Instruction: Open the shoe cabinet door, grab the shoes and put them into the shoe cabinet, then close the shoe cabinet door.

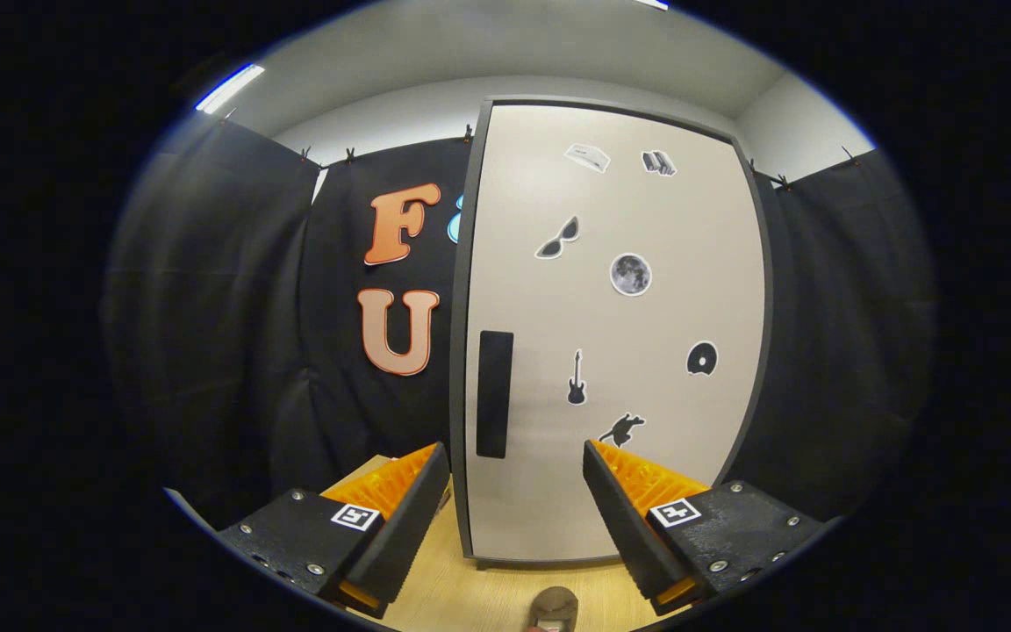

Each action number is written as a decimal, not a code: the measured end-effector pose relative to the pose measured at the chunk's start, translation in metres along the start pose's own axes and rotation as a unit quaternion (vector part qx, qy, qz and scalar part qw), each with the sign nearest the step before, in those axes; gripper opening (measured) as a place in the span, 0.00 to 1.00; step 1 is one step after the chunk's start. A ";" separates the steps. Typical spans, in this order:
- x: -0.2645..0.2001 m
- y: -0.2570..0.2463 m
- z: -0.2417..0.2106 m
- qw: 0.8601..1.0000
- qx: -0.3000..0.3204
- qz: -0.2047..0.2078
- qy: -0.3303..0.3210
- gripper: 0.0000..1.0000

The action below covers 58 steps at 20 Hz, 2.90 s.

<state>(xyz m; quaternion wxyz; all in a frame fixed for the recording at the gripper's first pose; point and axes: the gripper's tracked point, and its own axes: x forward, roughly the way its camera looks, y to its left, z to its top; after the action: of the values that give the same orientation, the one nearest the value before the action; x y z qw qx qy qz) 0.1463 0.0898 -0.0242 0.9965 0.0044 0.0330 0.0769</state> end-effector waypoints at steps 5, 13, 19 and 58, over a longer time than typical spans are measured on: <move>0.046 0.011 0.000 1.000 0.003 0.004 0.002 0.96; 0.101 0.018 0.000 1.000 0.005 -0.013 0.005 0.96; 0.116 0.014 0.000 0.999 0.008 -0.033 0.005 0.67; 0.020 -0.015 -0.004 0.996 0.048 -0.075 0.024 0.30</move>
<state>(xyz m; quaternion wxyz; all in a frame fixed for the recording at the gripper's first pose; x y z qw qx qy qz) 0.1680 0.0778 -0.0299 0.9970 0.0479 0.0610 0.0008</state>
